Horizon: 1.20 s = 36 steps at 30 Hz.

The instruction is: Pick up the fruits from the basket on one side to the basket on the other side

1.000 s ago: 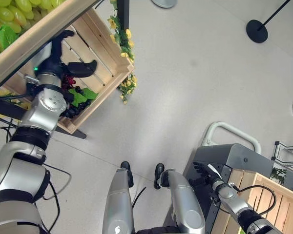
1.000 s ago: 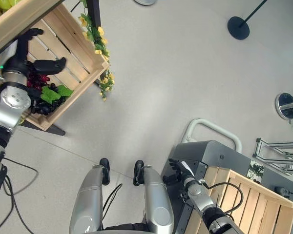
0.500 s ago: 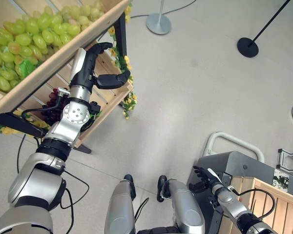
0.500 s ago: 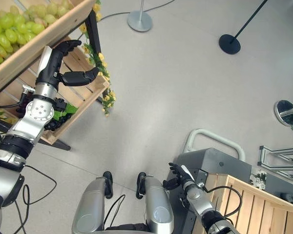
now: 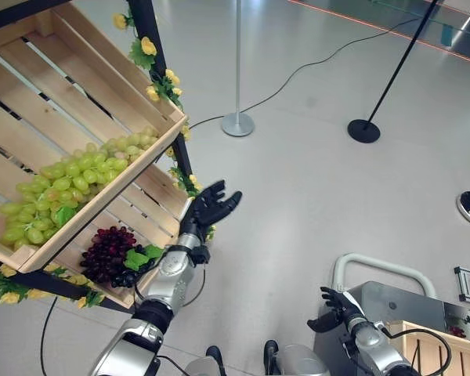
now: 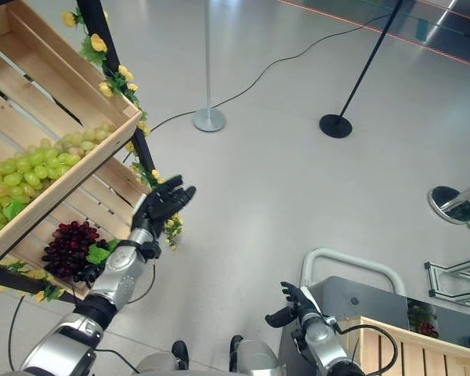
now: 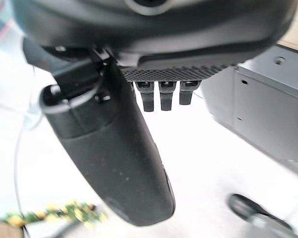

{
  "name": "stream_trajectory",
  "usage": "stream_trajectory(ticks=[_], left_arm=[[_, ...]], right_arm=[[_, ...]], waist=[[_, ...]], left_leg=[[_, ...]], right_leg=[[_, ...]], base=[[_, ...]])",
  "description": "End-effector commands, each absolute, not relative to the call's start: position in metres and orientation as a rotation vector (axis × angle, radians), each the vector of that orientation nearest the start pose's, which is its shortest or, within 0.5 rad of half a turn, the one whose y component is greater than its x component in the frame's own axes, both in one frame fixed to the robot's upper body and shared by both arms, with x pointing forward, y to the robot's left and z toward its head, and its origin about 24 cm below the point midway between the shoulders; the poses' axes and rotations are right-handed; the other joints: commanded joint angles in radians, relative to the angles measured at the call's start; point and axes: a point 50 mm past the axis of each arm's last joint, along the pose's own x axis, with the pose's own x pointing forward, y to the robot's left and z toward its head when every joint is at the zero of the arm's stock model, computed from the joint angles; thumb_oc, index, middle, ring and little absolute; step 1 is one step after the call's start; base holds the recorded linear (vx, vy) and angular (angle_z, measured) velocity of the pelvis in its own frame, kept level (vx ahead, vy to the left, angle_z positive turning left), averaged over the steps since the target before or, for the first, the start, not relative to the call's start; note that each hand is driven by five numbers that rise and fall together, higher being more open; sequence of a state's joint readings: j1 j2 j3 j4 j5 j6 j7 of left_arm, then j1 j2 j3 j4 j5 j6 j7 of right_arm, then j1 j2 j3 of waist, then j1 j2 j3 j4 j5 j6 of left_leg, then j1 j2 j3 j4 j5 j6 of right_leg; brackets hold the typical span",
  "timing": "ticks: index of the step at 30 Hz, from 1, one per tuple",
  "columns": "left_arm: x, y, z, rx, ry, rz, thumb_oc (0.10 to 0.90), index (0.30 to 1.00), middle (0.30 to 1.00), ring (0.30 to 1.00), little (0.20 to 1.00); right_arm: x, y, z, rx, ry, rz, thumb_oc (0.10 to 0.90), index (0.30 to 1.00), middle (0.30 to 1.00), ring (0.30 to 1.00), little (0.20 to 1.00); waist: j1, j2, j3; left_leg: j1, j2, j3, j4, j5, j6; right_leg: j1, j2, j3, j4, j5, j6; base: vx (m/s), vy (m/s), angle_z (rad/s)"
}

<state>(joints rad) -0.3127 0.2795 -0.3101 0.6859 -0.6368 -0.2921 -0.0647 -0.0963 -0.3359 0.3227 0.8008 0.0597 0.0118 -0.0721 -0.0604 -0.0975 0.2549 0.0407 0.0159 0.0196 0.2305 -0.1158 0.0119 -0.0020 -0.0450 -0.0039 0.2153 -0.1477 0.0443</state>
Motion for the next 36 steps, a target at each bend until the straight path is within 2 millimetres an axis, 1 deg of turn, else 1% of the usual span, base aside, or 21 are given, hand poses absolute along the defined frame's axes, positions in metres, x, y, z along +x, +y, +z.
stream_trajectory(ticks=[1, 2, 3, 4, 6, 7, 9, 11, 12, 13, 14, 16, 18, 20, 22, 24, 26, 32, 33, 34, 36], left_arm=[[0.297, 0.163, 0.012, -0.273, 0.019, -0.15, 0.8, 0.9, 0.9, 0.9, 0.9], [0.294, 0.164, 0.008, -0.277, 0.044, -0.149, 0.8, 0.9, 0.9, 0.9, 0.9], [0.289, 0.159, -0.004, -0.269, 0.123, -0.204, 0.8, 0.9, 0.9, 0.9, 0.9], [0.289, 0.159, -0.004, -0.268, 0.128, -0.208, 0.8, 0.9, 0.9, 0.9, 0.9], [0.28, 0.154, -0.021, -0.253, 0.221, -0.212, 0.8, 0.9, 0.9, 0.9, 0.9], [0.279, 0.154, -0.022, -0.259, 0.235, -0.214, 0.8, 0.9, 0.9, 0.9, 0.9], [0.274, 0.156, -0.032, -0.301, 0.284, -0.187, 0.8, 0.9, 0.9, 0.9, 0.9], [0.27, 0.157, -0.037, -0.298, 0.308, -0.188, 0.8, 0.9, 0.9, 0.9, 0.9], [0.266, 0.158, -0.04, -0.288, 0.324, -0.188, 0.8, 0.9, 0.9, 0.9, 0.9], [0.261, 0.164, -0.041, -0.294, 0.331, -0.158, 0.8, 0.9, 0.9, 0.9, 0.9], [0.257, 0.168, -0.042, -0.304, 0.336, -0.154, 0.8, 0.9, 0.9, 0.9, 0.9], [0.255, 0.171, -0.042, -0.304, 0.339, -0.153, 0.8, 0.9, 0.9, 0.9, 0.9], [0.255, 0.174, -0.043, -0.291, 0.345, -0.149, 0.8, 0.9, 0.9, 0.9, 0.9], [0.255, 0.173, -0.043, -0.3, 0.341, -0.129, 0.8, 0.9, 0.9, 0.9, 0.9], [0.255, 0.174, -0.044, -0.309, 0.338, -0.12, 0.8, 0.9, 0.9, 0.9, 0.9], [0.252, 0.175, -0.044, -0.349, 0.324, -0.069, 0.8, 0.9, 0.9, 0.9, 0.9], [0.252, 0.174, -0.045, -0.353, 0.332, -0.063, 0.8, 0.9, 0.9, 0.9, 0.9], [0.247, 0.167, -0.047, -0.347, 0.342, -0.105, 0.8, 0.9, 0.9, 0.9, 0.9], [0.247, 0.167, -0.047, -0.347, 0.342, -0.105, 0.8, 0.9, 0.9, 0.9, 0.9], [0.242, 0.167, -0.048, -0.341, 0.351, -0.137, 0.8, 0.9, 0.9, 0.9, 0.9], [0.24, 0.166, -0.048, -0.332, 0.357, -0.163, 0.8, 0.9, 0.9, 0.9, 0.9]], right_arm=[[0.23, -0.223, -0.073, -0.394, 0.547, -0.048, 0.8, 0.9, 0.9, 0.9, 0.9], [0.233, -0.221, -0.071, -0.383, 0.528, -0.056, 0.8, 0.9, 0.9, 0.9, 0.9], [0.232, -0.223, -0.067, -0.329, 0.492, -0.127, 0.8, 0.9, 0.9, 0.9, 0.9], [0.232, -0.223, -0.067, -0.326, 0.492, -0.131, 0.8, 0.9, 0.9, 0.9, 0.9], [0.232, -0.218, -0.062, -0.275, 0.43, -0.166, 0.8, 0.9, 0.9, 0.9, 0.9], [0.232, -0.218, -0.061, -0.27, 0.419, -0.175, 0.8, 0.9, 0.9, 0.9, 0.9], [0.23, -0.214, -0.058, -0.221, 0.378, -0.197, 0.8, 0.9, 0.9, 0.9, 0.9], [0.229, -0.213, -0.057, -0.191, 0.357, -0.218, 0.8, 0.9, 0.9, 0.9, 0.9], [0.229, -0.21, -0.056, -0.175, 0.345, -0.216, 0.8, 0.9, 0.9, 0.9, 0.9], [0.232, -0.204, -0.051, -0.166, 0.307, -0.194, 0.8, 0.9, 0.9, 0.9, 0.9], [0.235, -0.2, -0.045, -0.164, 0.263, -0.211, 0.8, 0.9, 0.9, 0.9, 0.9], [0.236, -0.2, -0.04, -0.162, 0.228, -0.241, 0.8, 0.9, 0.9, 0.9, 0.9], [0.239, -0.206, -0.03, -0.166, 0.154, -0.304, 0.8, 0.9, 0.9, 0.9, 0.9], [0.243, -0.209, -0.021, -0.198, 0.086, -0.357, 0.8, 0.9, 0.9, 0.9, 0.9], [0.245, -0.211, -0.015, -0.224, 0.048, -0.388, 0.8, 0.9, 0.9, 0.9, 0.9], [0.254, -0.213, 0.0, -0.255, -0.034, -0.413, 0.8, 0.9, 0.9, 0.9, 0.9], [0.26, -0.221, 0.015, -0.289, -0.096, -0.489, 0.8, 0.9, 0.9, 0.9, 0.9], [0.272, -0.261, 0.068, -0.439, -0.27, -0.628, 0.8, 0.9, 0.9, 0.9, 0.9], [0.272, -0.261, 0.068, -0.44, -0.27, -0.628, 0.8, 0.9, 0.9, 0.9, 0.9], [0.273, -0.277, 0.083, -0.463, -0.297, -0.644, 0.8, 0.9, 0.9, 0.9, 0.9], [0.277, -0.284, 0.098, -0.499, -0.329, -0.615, 0.8, 0.9, 0.9, 0.9, 0.9]], waist=[[0.04, 0.046, -0.079], [0.039, 0.052, -0.081], [0.024, 0.066, -0.091], [0.022, 0.067, -0.092], [-0.005, 0.076, -0.092], [-0.007, 0.077, -0.091], [-0.032, 0.082, -0.085], [-0.034, 0.086, -0.08], [-0.029, 0.088, -0.075], [-0.013, 0.094, -0.066], [0.002, 0.102, -0.056], [0.008, 0.109, -0.06], [0.016, 0.123, -0.068], [0.03, 0.121, -0.077], [0.04, 0.113, -0.082], [0.072, 0.089, -0.093], [0.067, 0.08, -0.093], [0.056, 0.071, -0.091], [0.056, 0.071, -0.09], [0.053, 0.068, -0.091], [0.051, 0.067, -0.09]], left_leg=[[0.0, -0.075, -0.217, -0.112, 0.024, -0.001], [0.002, -0.084, -0.208, -0.106, 0.017, 0.005], [0.008, -0.071, -0.14, -0.127, 0.019, 0.013], [0.01, -0.069, -0.134, -0.129, 0.019, 0.013], [0.037, -0.077, -0.101, -0.175, 0.024, 0.026], [0.041, -0.078, -0.096, -0.179, 0.024, 0.027], [0.057, -0.095, -0.07, -0.211, 0.025, 0.034], [0.069, -0.092, -0.042, -0.229, 0.028, 0.033], [0.078, -0.087, -0.006, -0.25, 0.038, 0.03], [0.093, -0.073, 0.064, -0.279, 0.054, 0.025], [0.105, -0.062, 0.105, -0.296, 0.064, 0.026], [0.097, -0.055, 0.124, -0.293, 0.068, 0.032], [0.065, -0.03, 0.152, -0.269, 0.074, 0.039], [0.048, -0.011, 0.175, -0.25, 0.072, 0.04], [0.043, -0.003, 0.182, -0.244, 0.072, 0.035], [0.036, 0.038, 0.256, -0.245, 0.095, -0.006], [0.034, 0.062, 0.258, -0.251, 0.111, -0.027], [0.051, 0.1, 0.27, -0.279, 0.133, -0.059], [0.051, 0.1, 0.27, -0.279, 0.133, -0.06], [0.059, 0.107, 0.272, -0.281, 0.133, -0.066], [0.059, 0.114, 0.272, -0.274, 0.134, -0.071]], right_leg=[[0.004, 0.012, 0.155, -0.135, 0.171, 0.023], [0.002, 0.012, 0.167, -0.131, 0.167, 0.027], [0.001, 0.005, 0.151, -0.133, 0.167, 0.032], [0.001, 0.004, 0.149, -0.134, 0.168, 0.033], [-0.03, -0.019, 0.148, -0.137, 0.211, 0.07], [-0.033, -0.021, 0.15, -0.139, 0.216, 0.074], [-0.069, -0.043, 0.151, -0.173, 0.278, 0.102], [-0.086, -0.06, 0.112, -0.18, 0.301, 0.113], [-0.097, -0.081, 0.052, -0.167, 0.324, 0.119], [-0.107, -0.117, -0.052, -0.137, 0.352, 0.127], [-0.1, -0.144, -0.107, -0.104, 0.353, 0.129], [-0.092, -0.157, -0.118, -0.073, 0.342, 0.122], [-0.061, -0.177, -0.127, 0.021, 0.297, 0.096], [-0.027, -0.2, -0.149, 0.026, 0.273, 0.082], [0.013, -0.198, -0.164, -0.015, 0.248, 0.082], [0.094, -0.178, -0.253, -0.205, 0.224, 0.091], [0.094, -0.149, -0.216, -0.252, 0.223, 0.095], [0.098, -0.116, -0.221, -0.282, 0.222, 0.08], [0.098, -0.116, -0.221, -0.282, 0.222, 0.08], [0.102, -0.108, -0.227, -0.283, 0.214, 0.073], [0.103, -0.102, -0.229, -0.276, 0.206, 0.065]], base=[[-0.01, 0.182, -1.91], [-0.04, 0.222, -2.06], [-0.03, 0.171, -1.62], [-0.03, 0.198, -1.19], [-0.01, 0.18, -0.46], [0.0, 0.171, -0.54], [-0.04, 0.154, -0.69], [-0.06, 0.085, -0.8], [-0.11, 0.056, -0.99], [-0.18, 0.07, -1.26], [-0.18, 0.052, -1.44], [-0.11, 0.006, -1.27], [-0.12, -0.045, -0.8], [-0.07, -0.175, -0.57], [-0.02, -0.205, -0.58], [-0.06, -0.317, -0.68], [-0.02, -0.283, -1.07], [0.02, -0.185, -0.26], [0.06, -0.186, -0.02], [0.07, -0.189, -0.01], [0.08, -0.213, -0.01]])
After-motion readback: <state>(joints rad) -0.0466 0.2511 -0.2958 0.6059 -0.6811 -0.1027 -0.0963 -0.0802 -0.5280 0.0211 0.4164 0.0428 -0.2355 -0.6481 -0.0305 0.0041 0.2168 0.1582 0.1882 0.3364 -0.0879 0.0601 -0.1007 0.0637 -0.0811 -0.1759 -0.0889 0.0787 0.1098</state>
